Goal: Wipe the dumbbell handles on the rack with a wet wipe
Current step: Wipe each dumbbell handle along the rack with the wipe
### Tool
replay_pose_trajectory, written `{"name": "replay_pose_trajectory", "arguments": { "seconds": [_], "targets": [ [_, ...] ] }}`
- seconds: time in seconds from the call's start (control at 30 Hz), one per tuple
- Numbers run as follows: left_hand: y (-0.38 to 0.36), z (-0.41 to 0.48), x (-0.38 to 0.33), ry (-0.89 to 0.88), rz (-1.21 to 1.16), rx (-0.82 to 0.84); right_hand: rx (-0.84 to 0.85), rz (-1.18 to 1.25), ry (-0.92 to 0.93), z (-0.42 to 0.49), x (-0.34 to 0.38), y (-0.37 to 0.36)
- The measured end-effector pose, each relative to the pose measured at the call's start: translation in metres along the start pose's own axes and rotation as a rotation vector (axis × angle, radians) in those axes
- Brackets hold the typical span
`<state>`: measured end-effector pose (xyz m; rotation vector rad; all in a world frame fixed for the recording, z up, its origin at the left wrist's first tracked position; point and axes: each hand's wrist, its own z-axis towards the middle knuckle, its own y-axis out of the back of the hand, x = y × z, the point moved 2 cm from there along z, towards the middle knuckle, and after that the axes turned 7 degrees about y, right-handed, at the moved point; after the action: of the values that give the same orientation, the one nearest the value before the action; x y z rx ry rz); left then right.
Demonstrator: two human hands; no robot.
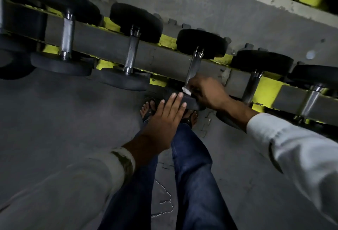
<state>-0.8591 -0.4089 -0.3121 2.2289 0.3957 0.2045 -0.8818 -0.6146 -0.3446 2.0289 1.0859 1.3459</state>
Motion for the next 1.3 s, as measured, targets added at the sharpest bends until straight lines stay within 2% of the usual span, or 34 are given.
{"name": "replay_pose_trajectory", "arguments": {
  "seconds": [0.13, 0.2, 0.3, 0.37, 0.43, 0.5, 0.6, 0.67, 0.8, 0.87, 0.97, 1.03, 1.1, 1.17, 1.23, 1.3],
  "targets": [
    [-0.006, 0.003, -0.003, -0.001, -0.002, -0.026, -0.103, 0.279, -0.307, -0.004, -0.024, -0.026],
    [-0.011, 0.004, -0.003, 0.007, -0.014, -0.038, -0.14, 0.551, -0.438, 0.003, -0.034, -0.039],
    [-0.017, 0.004, -0.002, 0.006, 0.004, -0.123, -0.154, 0.935, -0.545, 0.017, -0.041, -0.053],
    [-0.019, 0.005, -0.002, -0.004, 0.011, -0.104, -0.135, 1.093, -0.593, 0.022, -0.041, -0.055],
    [-0.018, 0.005, -0.002, 0.002, 0.008, -0.095, -0.187, 1.164, -0.616, 0.014, -0.036, -0.055],
    [-0.014, 0.004, -0.004, -0.001, 0.018, -0.072, -0.271, 1.119, -0.629, -0.003, -0.03, -0.049],
    [-0.012, 0.003, -0.004, 0.003, 0.027, -0.043, -0.308, 0.903, -0.477, -0.016, -0.022, -0.04],
    [-0.012, 0.004, -0.003, 0.017, 0.017, -0.086, -0.262, 0.581, -0.263, -0.007, -0.02, -0.03],
    [-0.014, 0.004, -0.004, -0.007, 0.046, -0.069, -0.085, -0.244, 0.242, 0.026, -0.004, -0.009],
    [-0.013, 0.005, -0.005, 0.002, 0.051, -0.09, 0.067, -0.473, 0.324, 0.049, 0.008, -0.004],
    [-0.015, 0.005, -0.004, 0.002, 0.04, -0.077, 0.487, -0.53, 0.185, 0.078, 0.025, 0.0],
    [-0.016, 0.005, -0.003, -0.013, 0.037, -0.086, 0.641, -0.481, 0.053, 0.091, 0.031, 0.003],
    [-0.016, 0.005, -0.002, -0.01, 0.043, -0.091, 0.67, -0.393, -0.036, 0.097, 0.034, 0.007],
    [-0.017, 0.006, -0.003, 0.0, 0.054, -0.098, 0.649, -0.359, -0.036, 0.095, 0.031, 0.006],
    [-0.015, 0.005, -0.005, 0.0, 0.044, -0.095, 0.597, -0.386, 0.078, 0.084, 0.024, 0.003],
    [-0.014, 0.005, -0.005, -0.001, 0.043, -0.084, 0.423, -0.406, 0.22, 0.067, 0.014, 0.003]
  ]
}}
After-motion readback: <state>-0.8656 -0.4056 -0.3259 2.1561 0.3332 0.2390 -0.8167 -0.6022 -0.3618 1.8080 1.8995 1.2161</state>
